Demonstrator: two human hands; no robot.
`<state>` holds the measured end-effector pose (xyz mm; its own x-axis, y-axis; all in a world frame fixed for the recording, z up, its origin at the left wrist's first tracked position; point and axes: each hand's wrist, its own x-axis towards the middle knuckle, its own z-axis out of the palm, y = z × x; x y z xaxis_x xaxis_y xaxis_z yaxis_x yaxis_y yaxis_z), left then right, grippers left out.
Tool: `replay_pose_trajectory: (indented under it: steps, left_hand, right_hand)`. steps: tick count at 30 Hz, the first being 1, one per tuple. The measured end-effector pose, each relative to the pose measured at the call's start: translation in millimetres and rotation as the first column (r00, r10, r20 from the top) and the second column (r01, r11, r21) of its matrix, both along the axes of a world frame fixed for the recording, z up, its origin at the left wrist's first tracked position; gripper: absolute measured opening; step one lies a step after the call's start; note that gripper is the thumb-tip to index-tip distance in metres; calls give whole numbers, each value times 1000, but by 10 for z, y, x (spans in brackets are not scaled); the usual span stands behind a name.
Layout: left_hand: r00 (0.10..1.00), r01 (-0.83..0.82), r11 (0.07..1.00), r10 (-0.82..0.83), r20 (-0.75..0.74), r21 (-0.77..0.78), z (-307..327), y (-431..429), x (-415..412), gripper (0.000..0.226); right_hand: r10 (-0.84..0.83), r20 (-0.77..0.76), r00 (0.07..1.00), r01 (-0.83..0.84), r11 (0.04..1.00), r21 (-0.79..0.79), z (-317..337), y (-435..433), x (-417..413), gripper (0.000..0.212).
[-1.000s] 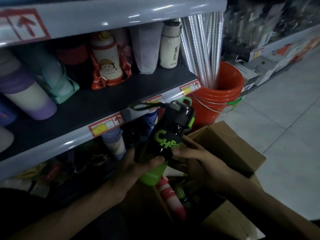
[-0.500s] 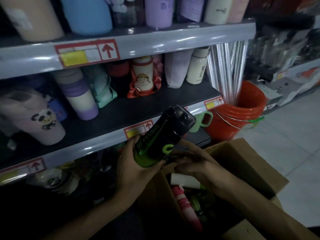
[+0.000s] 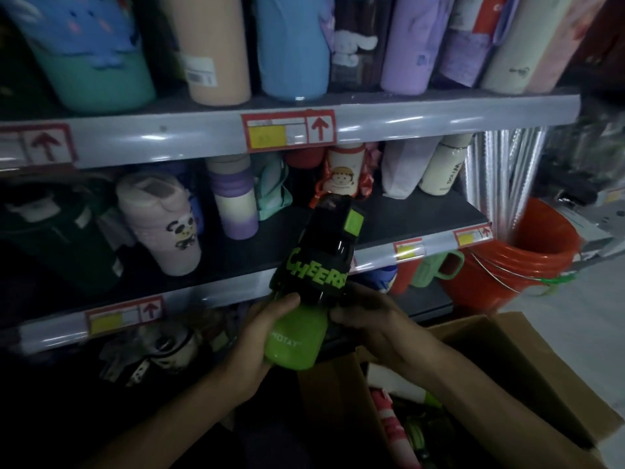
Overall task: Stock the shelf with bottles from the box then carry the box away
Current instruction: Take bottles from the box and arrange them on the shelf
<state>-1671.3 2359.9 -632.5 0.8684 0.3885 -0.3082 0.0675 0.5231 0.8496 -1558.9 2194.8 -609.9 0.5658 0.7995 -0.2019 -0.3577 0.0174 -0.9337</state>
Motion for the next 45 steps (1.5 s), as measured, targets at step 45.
replay_pose_trajectory:
  steps: [45]
  left_hand:
    - [967,-230,577,224,119,784,-85,972,-2,67]
  right_hand:
    - [-120,649,751,137,990,26,39,1696,374,65]
